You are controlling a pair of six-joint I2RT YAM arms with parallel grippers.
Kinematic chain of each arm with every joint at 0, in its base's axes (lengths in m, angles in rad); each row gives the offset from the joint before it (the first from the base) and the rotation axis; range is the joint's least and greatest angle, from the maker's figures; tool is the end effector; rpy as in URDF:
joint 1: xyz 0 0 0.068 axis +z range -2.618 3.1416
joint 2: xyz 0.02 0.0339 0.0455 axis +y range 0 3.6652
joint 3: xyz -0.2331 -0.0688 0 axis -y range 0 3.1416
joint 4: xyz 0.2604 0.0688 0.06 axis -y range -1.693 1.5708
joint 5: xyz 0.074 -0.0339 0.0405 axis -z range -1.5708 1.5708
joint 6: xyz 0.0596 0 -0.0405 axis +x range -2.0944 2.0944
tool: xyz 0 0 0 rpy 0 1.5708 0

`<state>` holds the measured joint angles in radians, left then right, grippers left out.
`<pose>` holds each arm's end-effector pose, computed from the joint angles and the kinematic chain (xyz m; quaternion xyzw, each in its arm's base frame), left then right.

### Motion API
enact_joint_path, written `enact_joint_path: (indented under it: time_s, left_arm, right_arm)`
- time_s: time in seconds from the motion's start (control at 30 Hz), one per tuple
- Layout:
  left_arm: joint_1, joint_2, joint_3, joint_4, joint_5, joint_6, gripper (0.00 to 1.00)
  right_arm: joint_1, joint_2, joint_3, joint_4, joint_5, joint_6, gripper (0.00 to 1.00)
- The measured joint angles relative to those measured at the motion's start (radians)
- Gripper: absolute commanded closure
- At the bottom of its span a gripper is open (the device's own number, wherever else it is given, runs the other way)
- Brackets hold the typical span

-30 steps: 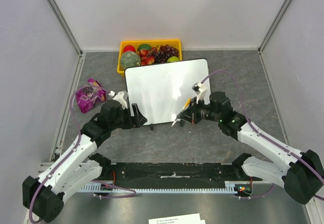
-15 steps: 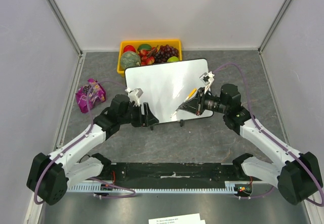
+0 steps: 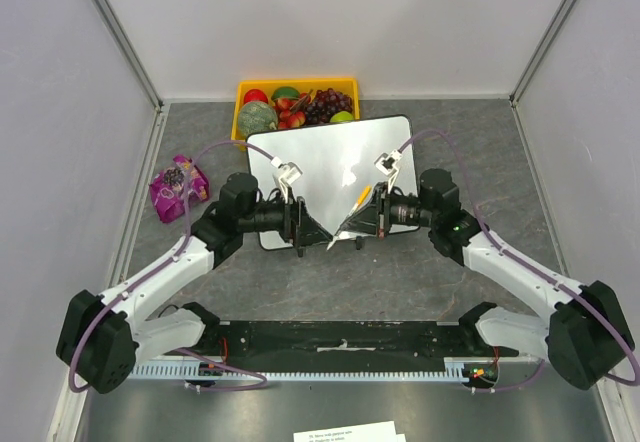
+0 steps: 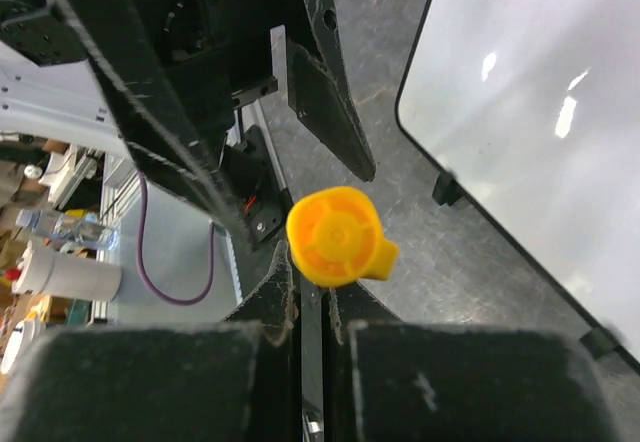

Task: Write a sentence on the whiteboard
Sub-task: Pass from the right arm to the left

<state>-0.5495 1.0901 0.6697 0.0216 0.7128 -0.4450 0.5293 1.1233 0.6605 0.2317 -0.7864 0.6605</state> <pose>0.2220 -0.1817 0.2224 0.2335 0.7697 -0.5027 0.3168 0.2307 0.1838 0.2345 -0.1899 0.7381 0.5702 0.3066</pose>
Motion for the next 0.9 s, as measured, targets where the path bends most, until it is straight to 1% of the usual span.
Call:
enact_joint_path:
  time_s: [0.07,0.2,0.23,0.3,0.33,0.37,0.4,0.43,0.63,0.73,0.77,0.8,0.83,0.9]
  left_arm:
    - [-0.023,0.0,0.003,0.021,0.028,0.011,0.26]
    - [-0.077,0.004,0.027,0.026,0.066,0.044,0.38]
    - [-0.089,0.01,0.038,0.025,0.075,0.053,0.46]
    - [-0.11,0.027,0.056,0.025,0.081,0.07,0.68]
    - [-0.116,0.035,0.061,0.023,0.076,0.082,0.76]
    - [-0.117,0.043,0.063,0.017,0.07,0.092,0.87]
    - [-0.114,0.05,0.063,0.011,0.065,0.1,0.95]
    - [-0.113,0.056,0.063,0.007,0.063,0.103,0.98]
    - [-0.113,0.064,0.084,-0.039,0.038,0.121,0.98]
    - [-0.113,0.062,0.1,-0.067,0.029,0.13,0.98]
    - [-0.113,0.061,0.103,-0.074,0.026,0.132,0.98]
    - [-0.113,0.058,0.104,-0.077,0.026,0.134,0.98]
    - [-0.114,0.055,0.104,-0.081,0.032,0.133,0.98]
    - [-0.116,0.041,0.105,-0.095,0.041,0.134,0.98]
  right_arm:
    - [0.024,0.022,0.0,0.004,-0.001,0.006,1.0]
    - [0.058,0.05,0.003,0.031,0.002,0.029,1.0]
    - [0.061,0.054,0.006,0.04,0.004,0.032,1.0]
    - [0.063,0.06,0.013,0.058,0.009,0.043,1.0]
    - [0.063,0.063,0.015,0.067,0.005,0.051,1.0]
    - [0.063,0.065,0.016,0.075,-0.004,0.061,1.0]
    - [0.065,0.069,0.016,0.081,-0.007,0.066,1.0]
    - [0.064,0.074,0.016,0.085,-0.007,0.071,1.0]
    - [0.061,0.09,0.016,0.095,0.001,0.093,0.99]
    - [0.061,0.09,0.016,0.106,0.0,0.097,0.75]
    - [0.061,0.09,0.016,0.11,-0.002,0.1,0.66]
    - [0.061,0.09,0.016,0.114,-0.003,0.101,0.53]
    - [0.061,0.09,0.016,0.119,-0.006,0.094,0.48]
    - [0.059,0.095,0.018,0.127,-0.007,0.098,0.44]
